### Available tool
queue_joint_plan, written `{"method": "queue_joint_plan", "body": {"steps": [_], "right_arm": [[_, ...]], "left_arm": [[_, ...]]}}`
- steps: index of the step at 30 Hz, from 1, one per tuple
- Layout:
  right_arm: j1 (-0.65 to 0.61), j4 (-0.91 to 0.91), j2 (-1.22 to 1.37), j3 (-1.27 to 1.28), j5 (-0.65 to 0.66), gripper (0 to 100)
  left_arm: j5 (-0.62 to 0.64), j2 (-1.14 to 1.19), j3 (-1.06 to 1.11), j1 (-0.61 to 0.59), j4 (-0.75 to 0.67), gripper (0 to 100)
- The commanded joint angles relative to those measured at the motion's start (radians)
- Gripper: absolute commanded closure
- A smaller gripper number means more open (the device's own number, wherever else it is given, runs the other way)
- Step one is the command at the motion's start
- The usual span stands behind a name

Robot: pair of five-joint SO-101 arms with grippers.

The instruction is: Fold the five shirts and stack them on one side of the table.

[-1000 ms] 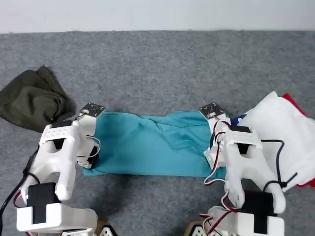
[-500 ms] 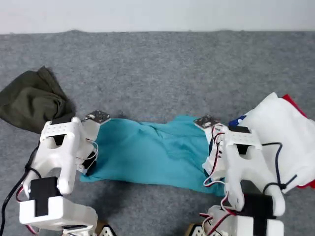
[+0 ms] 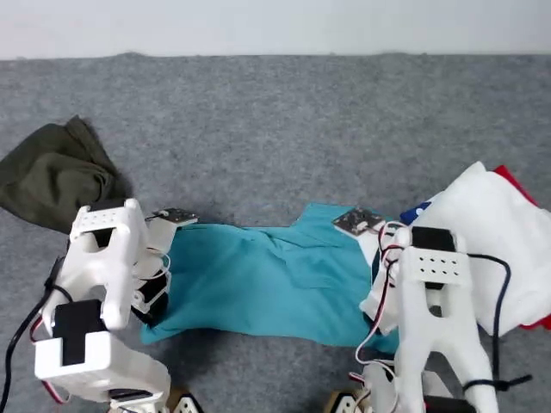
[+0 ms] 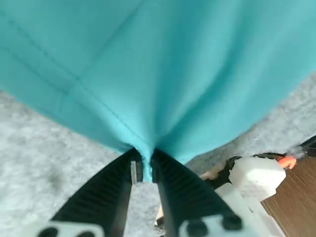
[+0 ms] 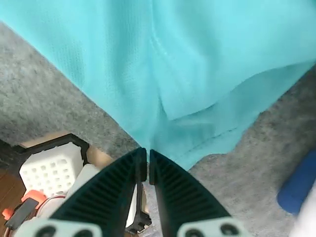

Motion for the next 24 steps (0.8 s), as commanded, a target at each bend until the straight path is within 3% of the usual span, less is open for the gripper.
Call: {"method": "queue_joint_plan", "body": {"steps": [1,3,9,13,18,24], "right_arm": [[-0.007,-0.091,0.027,0.06,0.005,98.7],[-0.004,-0.127,0.038,0.095,0.0,96.8],[-0.004,-0.12,-0.033,0.038,-0.124,77.7],[-0.008,-0.027,-0.105,-0.1,-0.129,79.1],[-0.008,0.021,-0.087,-0.186,-0.115,79.1],[-0.013,-0.179,-0.007,-0.189,-0.066,79.1]], "left_arm": [[-0.011,-0.015,-0.035,-0.009,0.018,99],[-0.011,-0.015,-0.036,-0.009,0.018,99],[0.015,-0.015,-0.148,-0.049,0.02,98],[0.037,-0.015,-0.283,-0.117,0.025,98],[0.035,-0.005,-0.325,-0.109,0.029,98],[0.032,-0.005,-0.249,-0.06,0.04,98]]}}
